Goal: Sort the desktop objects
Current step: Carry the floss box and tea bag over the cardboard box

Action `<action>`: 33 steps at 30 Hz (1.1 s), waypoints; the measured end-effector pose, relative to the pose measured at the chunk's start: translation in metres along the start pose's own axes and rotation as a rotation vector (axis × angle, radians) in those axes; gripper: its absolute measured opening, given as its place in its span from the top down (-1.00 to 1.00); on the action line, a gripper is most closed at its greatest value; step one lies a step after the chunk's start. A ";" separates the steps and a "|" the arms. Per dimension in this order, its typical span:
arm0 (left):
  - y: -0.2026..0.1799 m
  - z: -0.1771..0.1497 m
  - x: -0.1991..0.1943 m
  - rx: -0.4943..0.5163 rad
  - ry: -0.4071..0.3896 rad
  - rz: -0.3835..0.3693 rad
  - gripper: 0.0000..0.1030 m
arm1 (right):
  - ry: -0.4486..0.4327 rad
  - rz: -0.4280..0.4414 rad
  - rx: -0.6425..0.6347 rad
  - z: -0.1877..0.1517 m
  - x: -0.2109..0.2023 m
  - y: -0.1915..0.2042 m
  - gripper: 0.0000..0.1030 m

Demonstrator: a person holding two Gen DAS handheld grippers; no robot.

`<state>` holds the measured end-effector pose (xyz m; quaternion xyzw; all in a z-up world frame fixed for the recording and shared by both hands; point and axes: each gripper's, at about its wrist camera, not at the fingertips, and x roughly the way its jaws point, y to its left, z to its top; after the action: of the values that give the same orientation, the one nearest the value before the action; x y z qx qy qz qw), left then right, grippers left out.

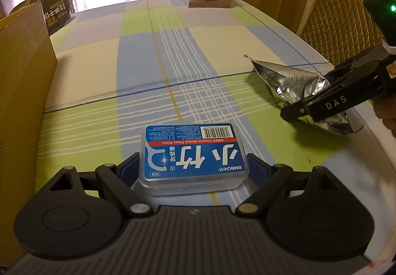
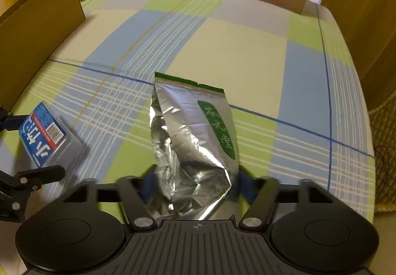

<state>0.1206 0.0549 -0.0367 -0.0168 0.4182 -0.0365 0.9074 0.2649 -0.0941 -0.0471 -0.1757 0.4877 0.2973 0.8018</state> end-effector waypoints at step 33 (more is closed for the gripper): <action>-0.007 0.012 -0.043 0.058 -0.093 0.004 -0.67 | -0.175 0.017 0.039 -0.006 -0.065 0.021 0.04</action>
<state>0.1016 0.0514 0.0036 0.0088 0.3744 -0.0458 0.9261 0.2244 -0.1012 0.0079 -0.1290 0.4230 0.3088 0.8420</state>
